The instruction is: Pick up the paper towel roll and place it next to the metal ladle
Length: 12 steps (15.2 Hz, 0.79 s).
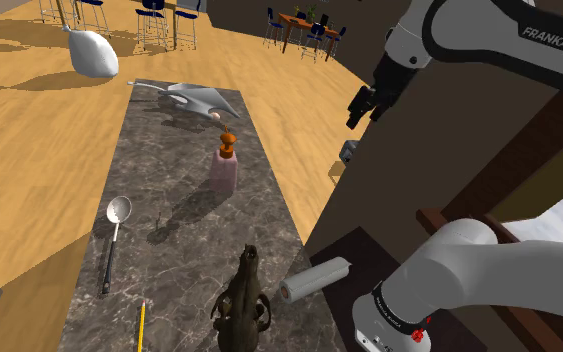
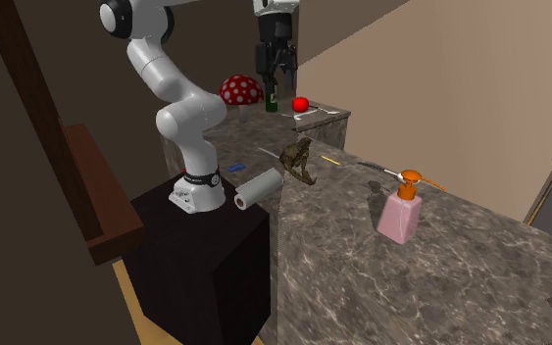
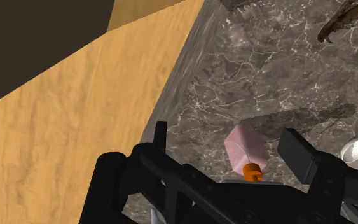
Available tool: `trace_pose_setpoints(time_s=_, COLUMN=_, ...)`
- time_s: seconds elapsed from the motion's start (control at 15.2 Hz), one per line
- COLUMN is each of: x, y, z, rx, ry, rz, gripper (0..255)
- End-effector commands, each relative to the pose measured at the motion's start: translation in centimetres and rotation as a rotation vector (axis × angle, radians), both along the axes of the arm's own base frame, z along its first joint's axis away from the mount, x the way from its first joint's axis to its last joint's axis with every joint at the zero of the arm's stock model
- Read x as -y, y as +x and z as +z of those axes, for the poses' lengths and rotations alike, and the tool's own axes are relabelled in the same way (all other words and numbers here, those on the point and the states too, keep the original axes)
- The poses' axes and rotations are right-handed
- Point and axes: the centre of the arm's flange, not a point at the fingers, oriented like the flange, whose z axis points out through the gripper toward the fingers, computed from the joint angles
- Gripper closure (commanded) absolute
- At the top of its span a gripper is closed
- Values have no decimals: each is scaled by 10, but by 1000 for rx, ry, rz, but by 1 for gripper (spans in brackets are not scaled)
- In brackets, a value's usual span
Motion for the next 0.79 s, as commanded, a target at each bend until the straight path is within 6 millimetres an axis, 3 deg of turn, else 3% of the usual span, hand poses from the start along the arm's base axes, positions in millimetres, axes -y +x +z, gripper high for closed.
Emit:
trace_pose_setpoints(time_s=0.0, x=0, y=0, z=0, rx=0, ry=0, rz=0, gripper=0)
trace_pose_setpoints(time_s=0.73, x=-56, y=21, z=-126, rx=-151, ry=33, rz=450, gripper=0)
